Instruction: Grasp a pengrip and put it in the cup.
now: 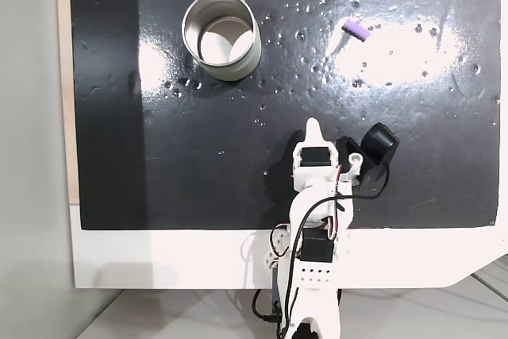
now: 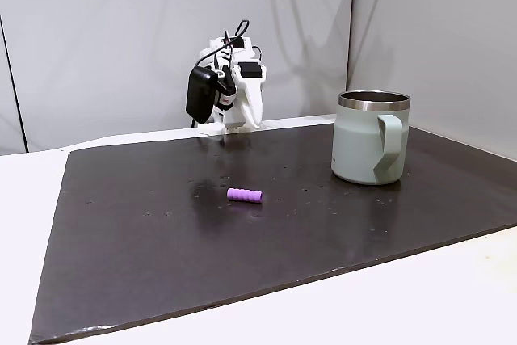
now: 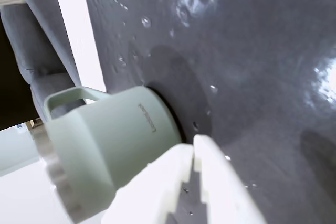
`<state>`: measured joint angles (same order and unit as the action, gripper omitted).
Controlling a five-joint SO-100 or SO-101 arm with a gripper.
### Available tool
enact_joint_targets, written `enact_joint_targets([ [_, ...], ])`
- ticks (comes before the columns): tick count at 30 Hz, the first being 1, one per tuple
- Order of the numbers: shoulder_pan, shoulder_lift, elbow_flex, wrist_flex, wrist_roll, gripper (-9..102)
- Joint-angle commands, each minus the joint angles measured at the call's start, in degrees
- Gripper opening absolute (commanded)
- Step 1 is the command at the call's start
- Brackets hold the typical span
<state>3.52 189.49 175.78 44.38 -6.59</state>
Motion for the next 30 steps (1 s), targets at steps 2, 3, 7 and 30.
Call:
enact_joint_targets([
  [2,3.0,-3.5,-11.5,2.3,-1.9,0],
  [3,3.5,-6.9,-14.4,2.3,-1.7,0],
  [7,6.6,-23.3,-26.2,1.4,1.1,0],
  [30,10.7,-87.4,-91.0,20.0,10.6,10],
])
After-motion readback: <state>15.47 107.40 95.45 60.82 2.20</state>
